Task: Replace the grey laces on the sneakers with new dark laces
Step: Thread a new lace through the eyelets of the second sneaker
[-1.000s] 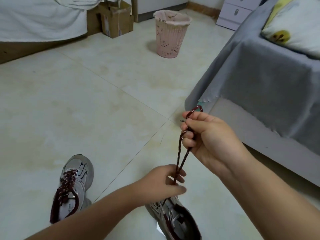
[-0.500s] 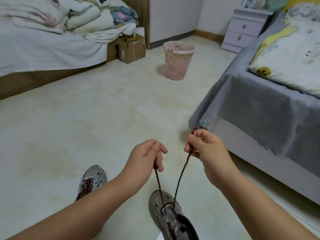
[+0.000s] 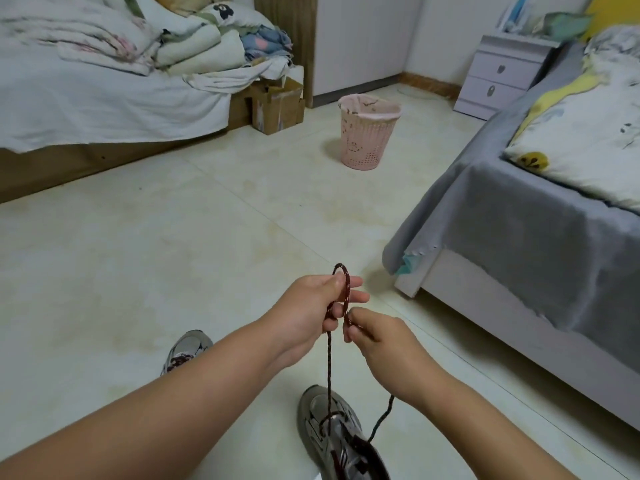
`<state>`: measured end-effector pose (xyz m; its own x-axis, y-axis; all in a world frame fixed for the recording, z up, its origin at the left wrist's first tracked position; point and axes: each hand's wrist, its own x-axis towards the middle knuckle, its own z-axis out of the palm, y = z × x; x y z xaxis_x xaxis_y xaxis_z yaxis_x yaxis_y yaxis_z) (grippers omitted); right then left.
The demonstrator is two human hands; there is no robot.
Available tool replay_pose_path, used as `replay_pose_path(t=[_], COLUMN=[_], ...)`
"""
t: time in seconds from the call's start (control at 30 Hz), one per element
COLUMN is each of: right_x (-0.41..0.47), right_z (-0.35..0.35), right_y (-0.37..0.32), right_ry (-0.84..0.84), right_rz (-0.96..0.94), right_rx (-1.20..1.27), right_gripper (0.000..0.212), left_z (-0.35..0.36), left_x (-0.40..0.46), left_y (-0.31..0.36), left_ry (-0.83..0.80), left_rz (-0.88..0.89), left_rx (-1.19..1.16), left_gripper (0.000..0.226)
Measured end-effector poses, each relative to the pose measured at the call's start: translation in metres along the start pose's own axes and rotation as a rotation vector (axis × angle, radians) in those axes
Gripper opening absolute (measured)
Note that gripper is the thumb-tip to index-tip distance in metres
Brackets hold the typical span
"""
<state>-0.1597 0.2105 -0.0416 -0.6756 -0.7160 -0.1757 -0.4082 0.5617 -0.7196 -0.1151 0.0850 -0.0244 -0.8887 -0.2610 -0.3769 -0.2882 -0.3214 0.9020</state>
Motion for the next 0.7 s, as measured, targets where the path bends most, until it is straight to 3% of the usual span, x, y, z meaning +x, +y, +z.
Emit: replay_pose_path(t=[0.17, 0.3, 0.33, 0.4, 0.47, 0.53, 0.6, 0.7], right_x=[0.009, 0.025, 0.031, 0.042, 0.051, 0.055, 0.058, 0.064], right_z=[0.004, 0.009, 0.016, 0.039, 0.069, 0.098, 0.120, 0.137], right_y=[0.012, 0.036, 0.050, 0.086, 0.119, 0.141, 0.155, 0.168], right_ry=[-0.167, -0.298, -0.278, -0.224, -0.254, -0.317, -0.340, -0.276], right_rz=[0.097, 0.318, 0.390, 0.454, 0.373, 0.309, 0.294, 0.357], right_rx=[-0.034, 0.576, 0.619, 0.364, -0.040, -0.284, -0.416, -0.384], right_gripper=[0.029, 0.023, 0.023, 0.023, 0.025, 0.027, 0.027, 0.020], left_z=[-0.005, -0.008, -0.010, -0.015, -0.021, -0.029, -0.039, -0.051], left_x=[0.014, 0.023, 0.025, 0.029, 0.033, 0.039, 0.045, 0.055], left_y=[0.006, 0.004, 0.002, 0.000, -0.001, 0.001, 0.004, -0.001], left_ry=[-0.002, -0.004, -0.008, -0.020, -0.020, -0.002, 0.025, 0.069], left_rz=[0.025, 0.087, 0.104, 0.135, 0.167, 0.199, 0.232, 0.271], left_rx=[0.022, 0.076, 0.083, 0.102, 0.119, 0.131, 0.145, 0.209], left_gripper=[0.031, 0.033, 0.033, 0.034, 0.034, 0.034, 0.035, 0.035])
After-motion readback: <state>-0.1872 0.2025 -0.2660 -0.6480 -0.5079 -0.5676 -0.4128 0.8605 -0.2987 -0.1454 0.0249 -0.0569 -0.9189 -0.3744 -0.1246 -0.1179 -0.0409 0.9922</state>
